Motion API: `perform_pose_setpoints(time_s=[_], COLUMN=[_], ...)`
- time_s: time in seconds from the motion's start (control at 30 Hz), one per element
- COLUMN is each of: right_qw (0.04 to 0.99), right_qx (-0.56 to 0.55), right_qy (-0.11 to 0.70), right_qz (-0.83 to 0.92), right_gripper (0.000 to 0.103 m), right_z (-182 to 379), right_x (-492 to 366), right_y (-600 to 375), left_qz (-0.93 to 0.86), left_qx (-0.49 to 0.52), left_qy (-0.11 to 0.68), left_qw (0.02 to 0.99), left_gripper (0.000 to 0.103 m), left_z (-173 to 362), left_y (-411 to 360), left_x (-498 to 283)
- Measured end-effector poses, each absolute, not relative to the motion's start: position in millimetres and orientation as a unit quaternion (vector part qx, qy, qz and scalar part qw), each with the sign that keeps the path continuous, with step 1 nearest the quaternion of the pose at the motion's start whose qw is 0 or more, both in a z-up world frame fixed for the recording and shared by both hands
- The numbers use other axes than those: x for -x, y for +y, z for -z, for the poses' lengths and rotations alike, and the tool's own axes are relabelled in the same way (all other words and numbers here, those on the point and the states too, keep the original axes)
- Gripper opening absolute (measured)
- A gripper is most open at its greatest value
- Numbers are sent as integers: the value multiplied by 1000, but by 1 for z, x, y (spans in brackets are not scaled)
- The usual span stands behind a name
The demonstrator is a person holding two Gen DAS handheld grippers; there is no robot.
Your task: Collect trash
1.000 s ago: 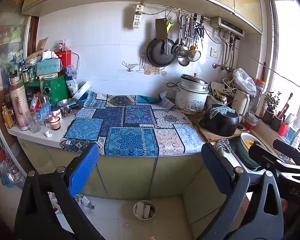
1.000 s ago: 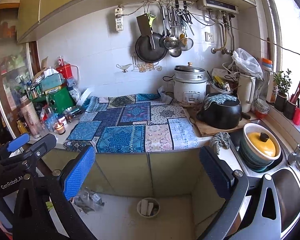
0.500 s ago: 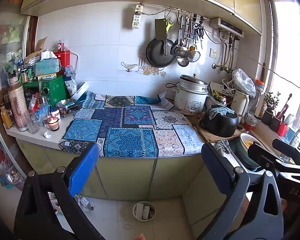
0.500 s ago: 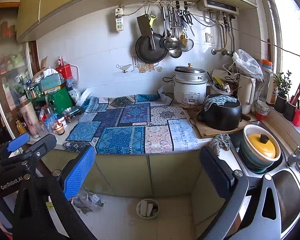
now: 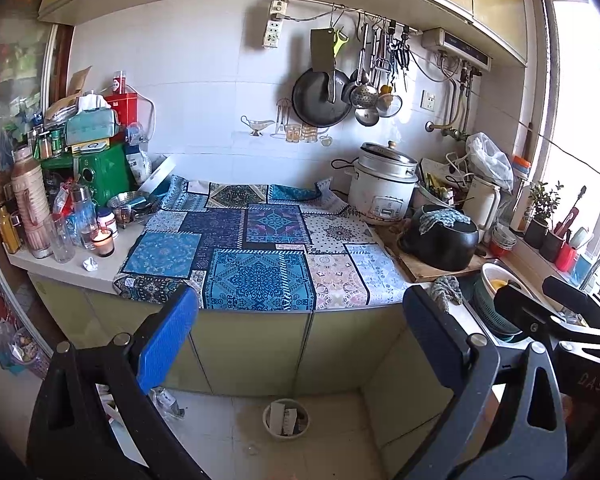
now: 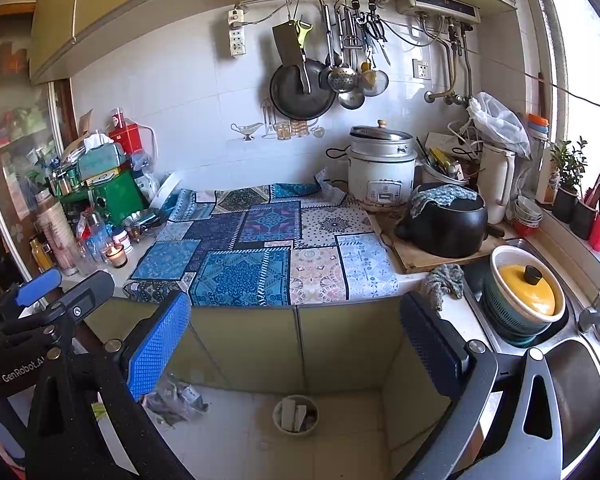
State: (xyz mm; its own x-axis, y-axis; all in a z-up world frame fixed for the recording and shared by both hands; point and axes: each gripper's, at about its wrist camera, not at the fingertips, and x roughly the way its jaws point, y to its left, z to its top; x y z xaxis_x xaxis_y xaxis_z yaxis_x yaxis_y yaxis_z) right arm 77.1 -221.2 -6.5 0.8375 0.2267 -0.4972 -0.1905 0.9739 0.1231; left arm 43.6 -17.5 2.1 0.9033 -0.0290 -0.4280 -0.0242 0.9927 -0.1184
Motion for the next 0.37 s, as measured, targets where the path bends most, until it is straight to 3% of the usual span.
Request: perform_pose_setpoints(time_s=[0.37], right_qw=[952], right_qx=[-38], right_qy=[279], right_qz=[-116], right_gripper=[103], right_z=[14], right_x=[-96], right_y=[-228], left_qz=[-2], left_qx=[59], left_qy=[235], left_qw=[970], left_gripper=[102], left_z=[5], left_y=[-24], left_x=[-62])
